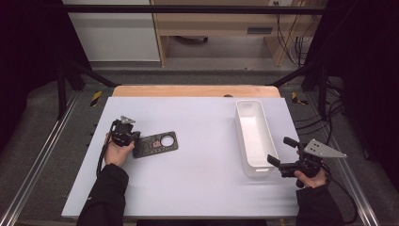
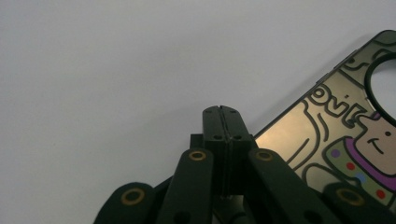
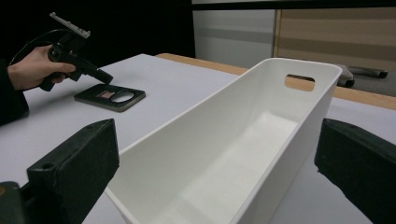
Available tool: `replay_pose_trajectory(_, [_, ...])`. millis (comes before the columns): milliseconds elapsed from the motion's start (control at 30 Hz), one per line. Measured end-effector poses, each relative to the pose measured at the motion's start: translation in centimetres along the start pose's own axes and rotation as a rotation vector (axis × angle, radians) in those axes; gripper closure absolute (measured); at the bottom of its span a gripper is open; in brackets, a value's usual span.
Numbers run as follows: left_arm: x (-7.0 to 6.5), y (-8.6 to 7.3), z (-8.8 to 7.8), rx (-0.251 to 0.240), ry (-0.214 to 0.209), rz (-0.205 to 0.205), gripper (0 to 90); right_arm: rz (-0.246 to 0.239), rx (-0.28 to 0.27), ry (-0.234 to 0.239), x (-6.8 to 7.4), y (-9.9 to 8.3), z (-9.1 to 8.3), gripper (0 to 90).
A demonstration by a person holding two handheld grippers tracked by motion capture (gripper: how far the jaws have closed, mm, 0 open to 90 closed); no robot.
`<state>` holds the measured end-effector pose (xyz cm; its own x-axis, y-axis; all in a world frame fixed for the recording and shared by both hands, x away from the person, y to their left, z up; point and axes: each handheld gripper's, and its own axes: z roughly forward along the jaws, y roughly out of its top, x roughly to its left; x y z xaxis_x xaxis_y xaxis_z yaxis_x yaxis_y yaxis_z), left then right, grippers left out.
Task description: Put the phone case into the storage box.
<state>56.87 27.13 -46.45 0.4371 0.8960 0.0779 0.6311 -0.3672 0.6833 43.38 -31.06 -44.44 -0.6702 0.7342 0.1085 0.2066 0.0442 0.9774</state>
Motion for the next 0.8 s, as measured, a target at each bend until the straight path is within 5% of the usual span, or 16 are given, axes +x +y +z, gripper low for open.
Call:
replay_pose_trajectory(533, [-1.7, -1.6, -1.6, -0.003, -0.025, 0.065, 89.5, 0.000, -0.001, 0.001, -0.1, 0.0, 0.0, 0.5])
replay_pose_trajectory(800, [-2.2, -2.4, -2.1, -0.014, -0.051, 0.056, 89.5, 0.003, -0.005, 0.003, 0.0, 0.0, -0.1, 0.5])
